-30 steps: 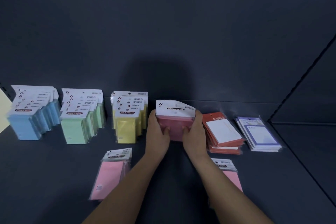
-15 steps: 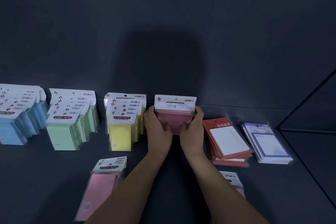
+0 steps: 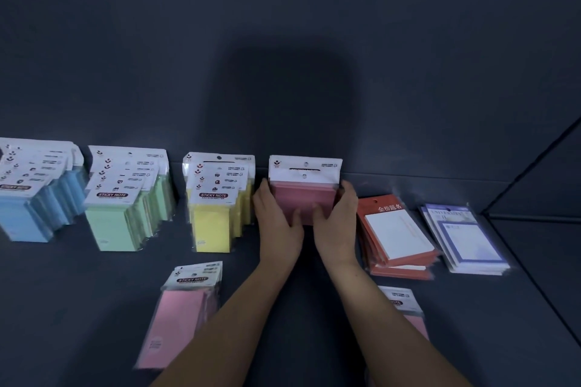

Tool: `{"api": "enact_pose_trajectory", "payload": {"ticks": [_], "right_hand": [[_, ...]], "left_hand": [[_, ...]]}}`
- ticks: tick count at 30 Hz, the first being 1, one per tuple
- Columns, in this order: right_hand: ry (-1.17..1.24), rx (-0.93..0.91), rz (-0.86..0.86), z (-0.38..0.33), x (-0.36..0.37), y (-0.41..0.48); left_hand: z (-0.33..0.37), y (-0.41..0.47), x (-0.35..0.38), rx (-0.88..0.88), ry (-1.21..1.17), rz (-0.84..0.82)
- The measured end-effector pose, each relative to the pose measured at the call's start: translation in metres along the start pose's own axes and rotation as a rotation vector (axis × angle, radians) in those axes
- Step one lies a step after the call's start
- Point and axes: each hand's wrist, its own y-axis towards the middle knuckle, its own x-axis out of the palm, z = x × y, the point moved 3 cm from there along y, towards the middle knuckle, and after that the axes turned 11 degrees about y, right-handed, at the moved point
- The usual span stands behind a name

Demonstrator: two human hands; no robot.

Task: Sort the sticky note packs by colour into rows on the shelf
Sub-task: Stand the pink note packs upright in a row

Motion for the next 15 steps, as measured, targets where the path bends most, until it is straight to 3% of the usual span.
{"api": "enact_pose_trajectory", "payload": {"ticks": [7,15], "right_hand": [[-0.016,-0.009,0.001,-0.006,-0.008,-0.015],[0.131,-0.135,-0.045,-0.034,-0.018,-0.062]], "left_hand": [[0.006,-0.015,-0.008,0.016,-0.029,-0.001],[0.024,-0.052,-0.059,0.121,-0.097,0.044]]}}
